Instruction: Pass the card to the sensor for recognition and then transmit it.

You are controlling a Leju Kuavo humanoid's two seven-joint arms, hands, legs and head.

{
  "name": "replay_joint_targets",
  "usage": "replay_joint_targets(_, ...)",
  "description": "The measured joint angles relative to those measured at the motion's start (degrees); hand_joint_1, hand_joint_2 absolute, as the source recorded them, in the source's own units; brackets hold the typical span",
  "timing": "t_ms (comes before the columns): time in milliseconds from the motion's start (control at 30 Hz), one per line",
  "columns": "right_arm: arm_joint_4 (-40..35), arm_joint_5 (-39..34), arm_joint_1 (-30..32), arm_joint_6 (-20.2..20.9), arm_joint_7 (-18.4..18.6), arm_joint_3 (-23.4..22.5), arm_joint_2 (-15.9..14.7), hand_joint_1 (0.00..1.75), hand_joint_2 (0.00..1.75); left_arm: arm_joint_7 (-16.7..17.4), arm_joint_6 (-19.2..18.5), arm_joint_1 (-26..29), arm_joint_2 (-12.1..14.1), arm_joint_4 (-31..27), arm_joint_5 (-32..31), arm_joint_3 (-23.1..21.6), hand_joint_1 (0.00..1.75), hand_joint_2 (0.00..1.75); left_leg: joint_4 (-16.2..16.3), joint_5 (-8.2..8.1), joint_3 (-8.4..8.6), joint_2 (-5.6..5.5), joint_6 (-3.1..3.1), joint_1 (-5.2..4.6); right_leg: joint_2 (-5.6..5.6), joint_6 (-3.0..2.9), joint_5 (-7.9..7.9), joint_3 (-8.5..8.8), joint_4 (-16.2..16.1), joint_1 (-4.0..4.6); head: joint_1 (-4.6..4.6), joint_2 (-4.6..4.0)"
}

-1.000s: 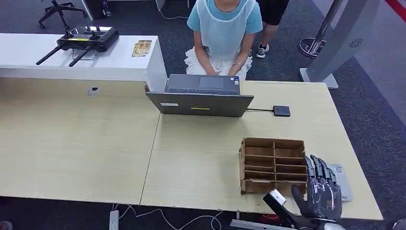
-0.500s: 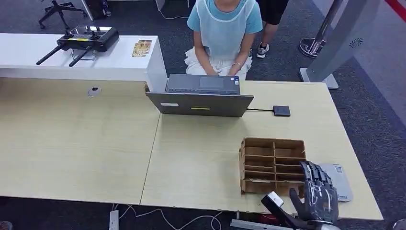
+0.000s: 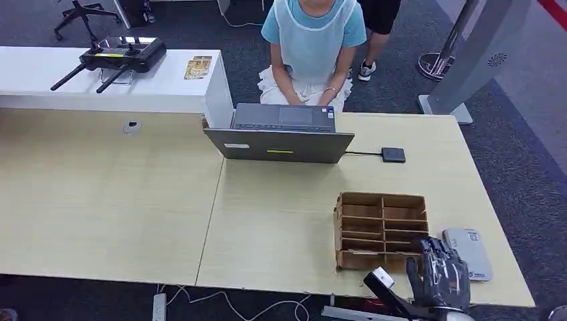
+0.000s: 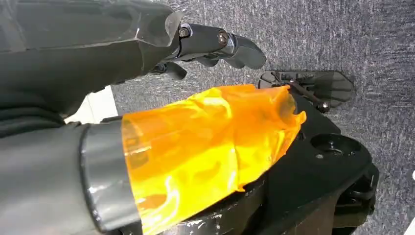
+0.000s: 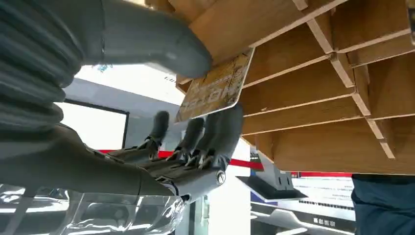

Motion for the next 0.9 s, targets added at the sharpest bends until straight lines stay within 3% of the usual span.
replay_joint_targets(133,0.2,0.0,-0.3,0.0,0.0,0.3,0.0,1.4,1.75,0.0,0.0,0.0,0.0,0.0,0.0,0.1,0.0,0.0,0.0,0.0,0.0,0.0,0.0,0.0,0.0,0.0,0.0,0.0,0.0,0.0,0.0,0.0)
replay_joint_targets(467,0.3,0.1,-1.1,-0.2,-0.1,0.5,0.0,1.5,1.75,0.0,0.0,0.0,0.0,0.0,0.0,0.2,0.0,0.0,0.0,0.0,0.0,0.0,0.0,0.0,0.0,0.0,0.0,0.0,0.0,0.0,0.0,0.0)
replay_joint_targets(700,0.2,0.0,-1.2,-1.6,-1.1,0.5,0.0,1.38,1.75,-0.1,0.0,0.0,0.0,0.0,-0.1,0.2,0.0,0.0,0.0,0.0,0.0,0.0,0.0,0.0,0.0,0.0,0.0,0.0,0.0,0.0,0.02,0.0)
replay_joint_targets(900,-0.1,-2.6,-1.2,-2.5,-3.6,0.4,0.0,1.4,1.75,-0.2,0.0,0.0,0.0,0.0,-0.2,0.4,0.0,0.0,0.0,0.0,0.0,0.0,0.0,0.0,0.0,0.0,0.0,0.0,0.0,0.0,0.0,0.0)
